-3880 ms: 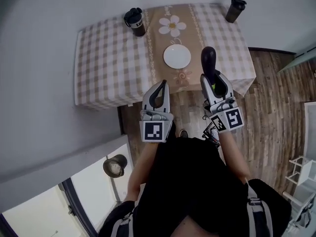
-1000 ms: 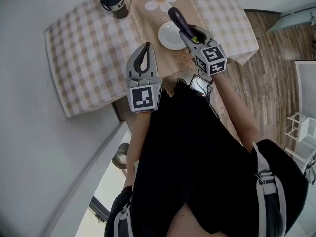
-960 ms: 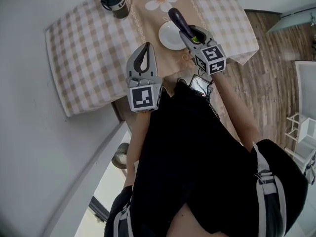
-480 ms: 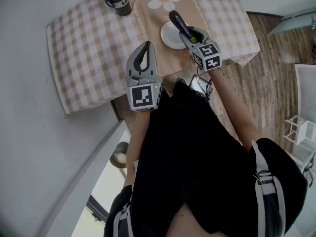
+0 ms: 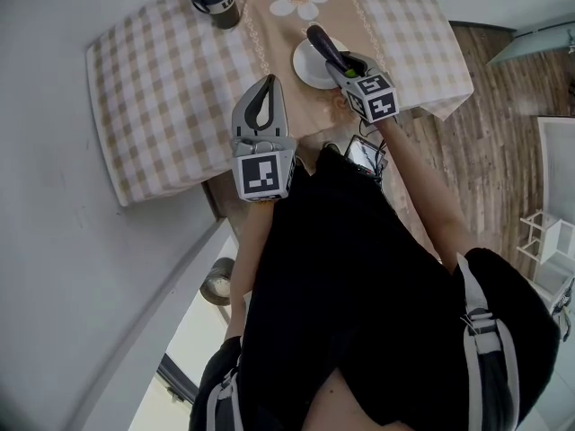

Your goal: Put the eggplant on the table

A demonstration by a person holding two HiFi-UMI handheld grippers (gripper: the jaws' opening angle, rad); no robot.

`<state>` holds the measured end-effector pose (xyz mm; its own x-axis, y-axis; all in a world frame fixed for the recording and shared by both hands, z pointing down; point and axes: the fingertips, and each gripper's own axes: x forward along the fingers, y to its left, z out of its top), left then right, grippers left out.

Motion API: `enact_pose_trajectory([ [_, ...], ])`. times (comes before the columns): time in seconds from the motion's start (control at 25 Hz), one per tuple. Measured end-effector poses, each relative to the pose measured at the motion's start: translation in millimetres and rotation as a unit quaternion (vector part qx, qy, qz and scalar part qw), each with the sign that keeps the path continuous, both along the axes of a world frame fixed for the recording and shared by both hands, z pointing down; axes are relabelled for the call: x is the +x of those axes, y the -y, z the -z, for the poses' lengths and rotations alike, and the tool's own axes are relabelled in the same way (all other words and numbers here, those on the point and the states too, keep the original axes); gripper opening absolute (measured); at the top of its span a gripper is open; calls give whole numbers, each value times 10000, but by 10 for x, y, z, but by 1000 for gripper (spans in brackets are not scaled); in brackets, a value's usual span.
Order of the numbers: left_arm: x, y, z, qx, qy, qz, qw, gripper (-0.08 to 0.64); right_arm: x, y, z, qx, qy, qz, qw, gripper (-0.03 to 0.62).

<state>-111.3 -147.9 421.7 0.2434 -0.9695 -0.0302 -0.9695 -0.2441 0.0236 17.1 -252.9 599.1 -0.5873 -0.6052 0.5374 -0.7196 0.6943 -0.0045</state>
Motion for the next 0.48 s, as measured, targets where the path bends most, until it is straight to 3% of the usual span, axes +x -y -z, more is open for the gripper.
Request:
enact_pose_trajectory([
  [0.48, -9, -2, -42, -36, 49, 7, 10000, 2, 10, -18, -207, -255, -292, 63, 9992, 163],
])
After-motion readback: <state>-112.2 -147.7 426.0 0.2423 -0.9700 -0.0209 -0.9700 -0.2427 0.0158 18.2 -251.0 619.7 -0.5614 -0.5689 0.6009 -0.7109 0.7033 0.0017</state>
